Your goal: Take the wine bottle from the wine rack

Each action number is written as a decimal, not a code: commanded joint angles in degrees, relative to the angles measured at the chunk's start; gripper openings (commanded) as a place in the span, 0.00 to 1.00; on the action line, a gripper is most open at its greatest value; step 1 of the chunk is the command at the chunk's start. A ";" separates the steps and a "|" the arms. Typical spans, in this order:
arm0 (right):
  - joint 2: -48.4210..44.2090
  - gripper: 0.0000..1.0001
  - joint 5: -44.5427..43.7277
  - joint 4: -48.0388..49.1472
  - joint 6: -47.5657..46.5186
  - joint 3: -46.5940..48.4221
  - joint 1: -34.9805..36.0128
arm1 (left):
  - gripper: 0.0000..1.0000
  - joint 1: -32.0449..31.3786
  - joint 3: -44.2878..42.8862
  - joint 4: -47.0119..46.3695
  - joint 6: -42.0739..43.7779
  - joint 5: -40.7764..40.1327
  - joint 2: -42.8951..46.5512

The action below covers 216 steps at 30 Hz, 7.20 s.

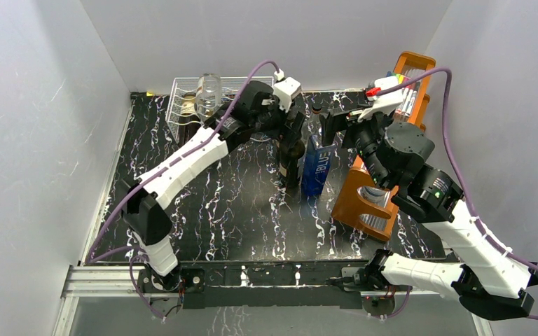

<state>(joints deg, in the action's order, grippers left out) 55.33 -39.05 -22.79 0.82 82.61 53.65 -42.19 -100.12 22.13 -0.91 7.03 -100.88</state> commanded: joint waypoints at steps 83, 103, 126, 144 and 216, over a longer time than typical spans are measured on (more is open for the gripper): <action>25.24 0.98 29.19 -0.90 11.68 7.13 5.11 | 0.10 47.18 30.72 -59.28 -58.96 46.31 -6.14; 25.06 0.98 27.79 0.89 10.26 5.63 5.23 | 0.00 48.55 37.85 -52.91 -56.35 51.26 11.07; 28.35 0.98 39.49 8.40 -18.83 2.53 5.59 | 0.00 47.72 51.09 -16.52 -32.40 52.74 33.94; 40.81 0.98 60.13 23.12 -20.87 -1.94 5.57 | 0.00 38.49 43.67 13.93 -10.44 40.12 37.09; 4.22 0.86 24.02 28.54 -4.03 -31.25 -1.38 | 0.74 25.54 42.90 9.16 -17.69 4.15 38.11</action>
<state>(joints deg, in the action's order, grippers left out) 63.22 -21.26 11.14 -2.13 42.35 52.40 -16.62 -58.78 33.82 -17.85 15.38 -60.99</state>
